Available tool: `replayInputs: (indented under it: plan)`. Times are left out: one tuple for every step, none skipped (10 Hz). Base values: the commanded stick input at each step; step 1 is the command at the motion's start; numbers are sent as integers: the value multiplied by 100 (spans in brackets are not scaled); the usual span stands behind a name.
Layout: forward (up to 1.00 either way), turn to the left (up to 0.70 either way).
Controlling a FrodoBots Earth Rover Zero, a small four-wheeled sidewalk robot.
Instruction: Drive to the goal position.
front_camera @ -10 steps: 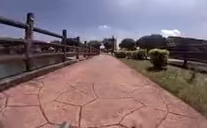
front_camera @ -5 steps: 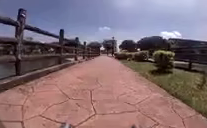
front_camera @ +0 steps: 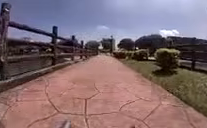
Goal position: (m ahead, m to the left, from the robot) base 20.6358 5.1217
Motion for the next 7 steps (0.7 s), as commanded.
replayInputs:
  plan:
    - [70,0]
    - [70,0]
    - [70,0]
    - [70,0]
    - [70,0]
    - [70,0]
    - [70,0]
